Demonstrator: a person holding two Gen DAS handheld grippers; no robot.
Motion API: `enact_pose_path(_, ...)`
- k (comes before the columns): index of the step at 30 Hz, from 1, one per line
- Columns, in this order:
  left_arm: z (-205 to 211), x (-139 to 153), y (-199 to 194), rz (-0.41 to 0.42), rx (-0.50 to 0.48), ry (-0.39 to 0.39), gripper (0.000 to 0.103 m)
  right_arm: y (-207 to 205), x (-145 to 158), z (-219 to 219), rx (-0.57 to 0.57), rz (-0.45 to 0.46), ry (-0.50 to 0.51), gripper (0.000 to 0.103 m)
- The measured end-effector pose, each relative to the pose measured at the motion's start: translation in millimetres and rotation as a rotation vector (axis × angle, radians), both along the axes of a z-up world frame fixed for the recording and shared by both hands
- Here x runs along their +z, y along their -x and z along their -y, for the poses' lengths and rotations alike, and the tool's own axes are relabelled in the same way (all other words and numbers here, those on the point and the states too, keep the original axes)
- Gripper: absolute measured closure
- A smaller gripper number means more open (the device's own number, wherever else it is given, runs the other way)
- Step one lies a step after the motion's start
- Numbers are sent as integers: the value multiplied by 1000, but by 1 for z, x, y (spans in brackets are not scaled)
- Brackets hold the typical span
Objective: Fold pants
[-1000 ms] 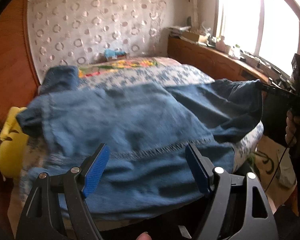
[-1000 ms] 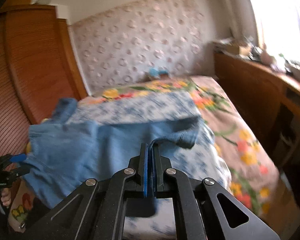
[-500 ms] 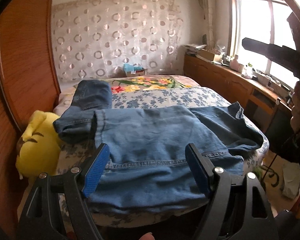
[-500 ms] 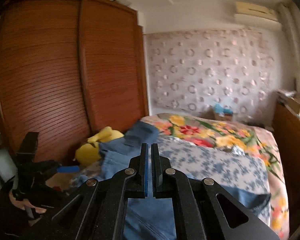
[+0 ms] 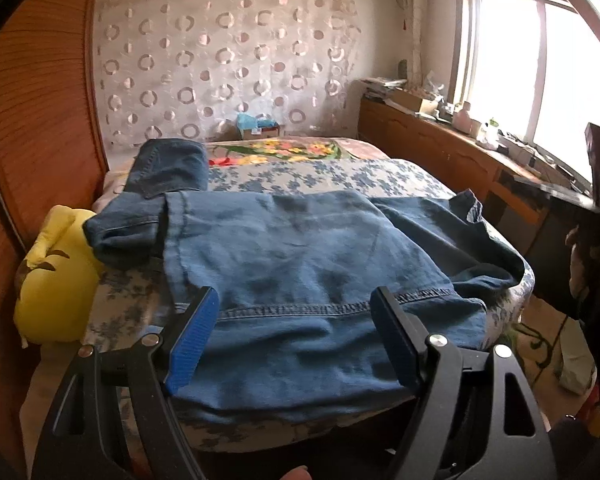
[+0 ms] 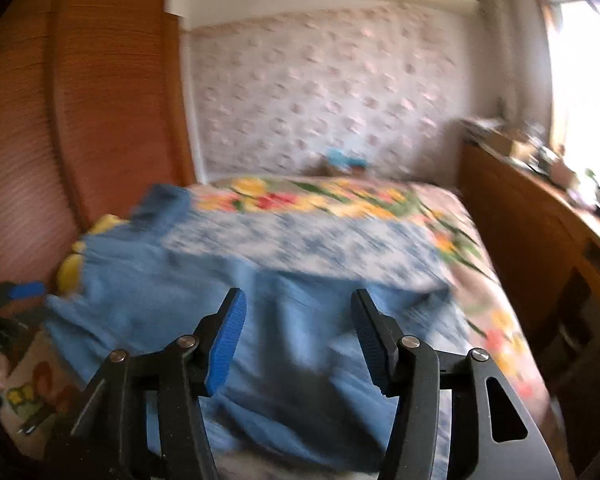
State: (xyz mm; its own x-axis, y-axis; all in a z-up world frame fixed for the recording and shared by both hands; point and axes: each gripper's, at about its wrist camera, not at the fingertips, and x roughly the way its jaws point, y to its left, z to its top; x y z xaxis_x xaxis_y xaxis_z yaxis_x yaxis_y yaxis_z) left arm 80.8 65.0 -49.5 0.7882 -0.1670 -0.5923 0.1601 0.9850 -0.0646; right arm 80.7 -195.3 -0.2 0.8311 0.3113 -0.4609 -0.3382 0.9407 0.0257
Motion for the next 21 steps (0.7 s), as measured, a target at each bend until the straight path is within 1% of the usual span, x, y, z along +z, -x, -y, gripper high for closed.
enact_pose_path(2, 5, -2, -1, -4, -12, 1, 24, -2, -13, 16, -59, -47, 3, 46)
enact_pose_path(4, 10, -3, -2, -8, -22, 0, 24, -4, -26, 29, -85, -88, -5, 46)
enact_pose_path(6, 14, -5, -3, -13, -32, -3, 24, -5, -33, 29, -70, -123, -12, 46)
enact_pose_path(9, 19, -7, -4, -22, -40, -10, 24, -3, -40, 15, -21, -147, -8, 46)
enact_pose_path(12, 20, -8, -5, -28, -44, -12, 24, -11, -47, 1, -2, -157, 34, 46)
enact_pose_path(14, 20, -8, -5, -29, -44, -11, 24, -29, -56, 6, -13, -181, 53, 46)
enact_pose_path(15, 20, -9, -5, -31, -43, -9, 24, -41, -60, 10, -23, -196, 64, 49)
enact_pose_path(16, 20, -9, -6, -32, -42, -9, 24, -46, -64, 13, -34, -214, 66, 60)
enact_pose_path(17, 19, -10, -5, -34, -40, -8, 24, -54, -64, 15, -32, -236, 59, 97)
enact_pose_path(18, 18, -11, -5, -36, -39, -8, 24, -61, -64, 18, -36, -257, 45, 98)
enact_pose_path(19, 17, -13, -5, -38, -35, -8, 24, -59, -60, 26, -38, -250, 16, 99)
enact_pose_path(21, 14, -15, -4, -40, -29, -1, 24, -58, -42, 29, -27, -214, -34, 100)
